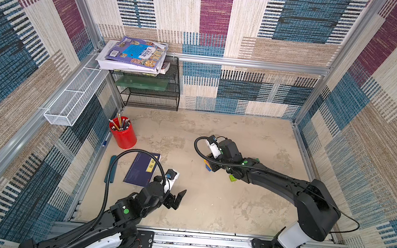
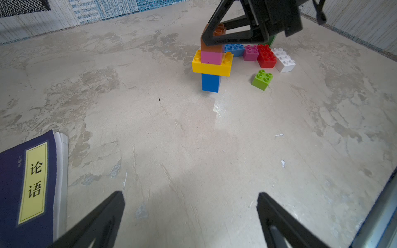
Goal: Assemble the letter f with lego
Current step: Place the lego brick at the center of the board.
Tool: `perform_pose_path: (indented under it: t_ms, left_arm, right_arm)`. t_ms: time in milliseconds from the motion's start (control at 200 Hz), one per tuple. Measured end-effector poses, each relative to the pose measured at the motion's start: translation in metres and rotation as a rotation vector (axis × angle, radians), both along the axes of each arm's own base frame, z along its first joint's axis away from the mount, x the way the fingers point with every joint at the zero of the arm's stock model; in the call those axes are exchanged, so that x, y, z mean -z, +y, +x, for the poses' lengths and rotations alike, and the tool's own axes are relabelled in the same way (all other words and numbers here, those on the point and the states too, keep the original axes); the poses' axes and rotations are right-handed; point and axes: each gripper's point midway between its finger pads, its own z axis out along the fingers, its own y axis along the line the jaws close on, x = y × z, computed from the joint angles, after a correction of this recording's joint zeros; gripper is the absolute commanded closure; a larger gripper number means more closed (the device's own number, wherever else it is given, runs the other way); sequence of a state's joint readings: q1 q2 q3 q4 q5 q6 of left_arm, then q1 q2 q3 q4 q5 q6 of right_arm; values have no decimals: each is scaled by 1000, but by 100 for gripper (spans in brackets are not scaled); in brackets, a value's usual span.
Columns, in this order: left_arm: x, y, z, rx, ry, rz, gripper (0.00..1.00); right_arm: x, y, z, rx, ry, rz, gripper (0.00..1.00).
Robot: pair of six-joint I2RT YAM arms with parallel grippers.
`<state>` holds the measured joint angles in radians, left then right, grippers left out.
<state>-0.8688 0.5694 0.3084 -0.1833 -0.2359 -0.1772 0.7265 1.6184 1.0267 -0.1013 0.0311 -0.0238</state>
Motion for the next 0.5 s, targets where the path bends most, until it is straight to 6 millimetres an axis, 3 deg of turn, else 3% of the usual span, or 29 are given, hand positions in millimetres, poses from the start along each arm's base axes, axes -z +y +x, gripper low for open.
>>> perform_pose_path:
  t_ms: [501]
  left_arm:
    - [2, 0, 0, 0, 6, 8, 1]
  right_arm:
    - [7, -15, -2, 22, -78, 65, 68]
